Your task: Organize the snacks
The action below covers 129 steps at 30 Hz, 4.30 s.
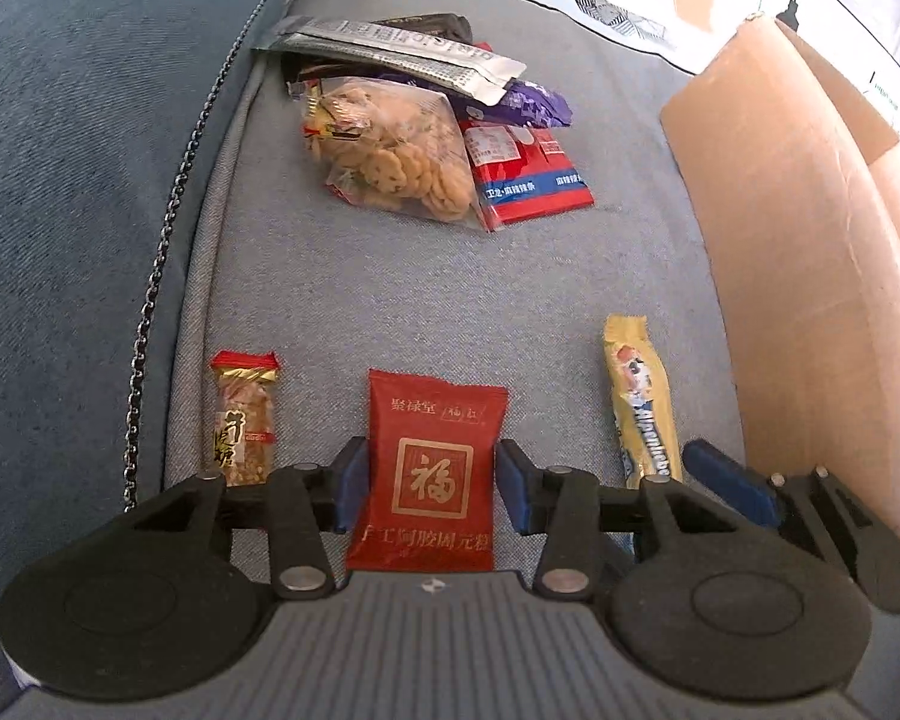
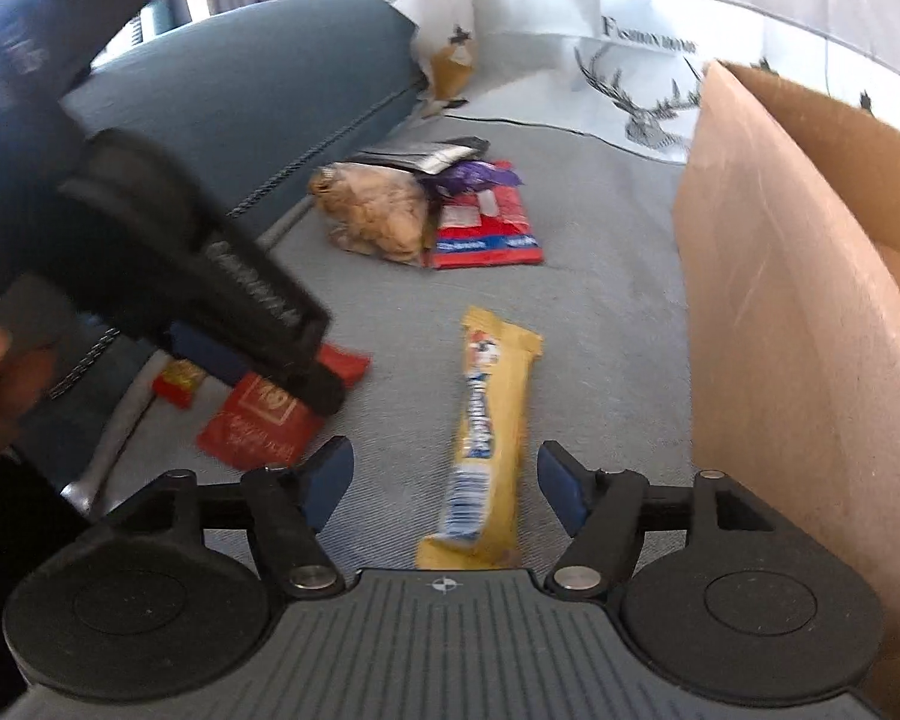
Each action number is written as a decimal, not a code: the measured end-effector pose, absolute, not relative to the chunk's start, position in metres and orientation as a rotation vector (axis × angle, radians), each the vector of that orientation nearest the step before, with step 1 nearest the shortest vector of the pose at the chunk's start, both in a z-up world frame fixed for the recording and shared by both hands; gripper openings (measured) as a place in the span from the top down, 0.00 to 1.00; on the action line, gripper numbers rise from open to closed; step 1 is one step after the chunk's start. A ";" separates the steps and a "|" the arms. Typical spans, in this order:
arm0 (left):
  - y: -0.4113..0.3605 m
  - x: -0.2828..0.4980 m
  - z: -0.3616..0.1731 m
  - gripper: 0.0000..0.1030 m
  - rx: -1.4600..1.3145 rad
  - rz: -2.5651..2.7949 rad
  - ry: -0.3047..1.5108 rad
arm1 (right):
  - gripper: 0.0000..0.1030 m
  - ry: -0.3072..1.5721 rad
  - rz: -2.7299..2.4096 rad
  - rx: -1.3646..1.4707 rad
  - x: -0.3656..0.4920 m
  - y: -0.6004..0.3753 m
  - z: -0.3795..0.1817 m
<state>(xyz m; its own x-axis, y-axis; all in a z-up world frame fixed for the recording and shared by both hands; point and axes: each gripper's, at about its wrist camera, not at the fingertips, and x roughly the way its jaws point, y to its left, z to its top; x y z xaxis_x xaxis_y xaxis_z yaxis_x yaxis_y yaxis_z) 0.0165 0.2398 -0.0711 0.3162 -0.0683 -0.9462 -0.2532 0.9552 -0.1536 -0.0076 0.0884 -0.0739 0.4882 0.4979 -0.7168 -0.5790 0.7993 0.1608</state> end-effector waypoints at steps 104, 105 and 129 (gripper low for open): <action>0.098 -0.010 0.078 0.55 -0.105 0.003 0.498 | 0.83 0.362 0.465 0.344 0.043 -0.147 0.013; 0.093 -0.006 0.082 0.55 -0.110 -0.009 0.493 | 0.83 0.362 0.456 0.352 0.044 -0.149 0.012; 0.012 0.054 0.094 0.55 -0.166 -0.159 0.491 | 0.83 0.390 0.369 0.370 0.053 -0.150 0.007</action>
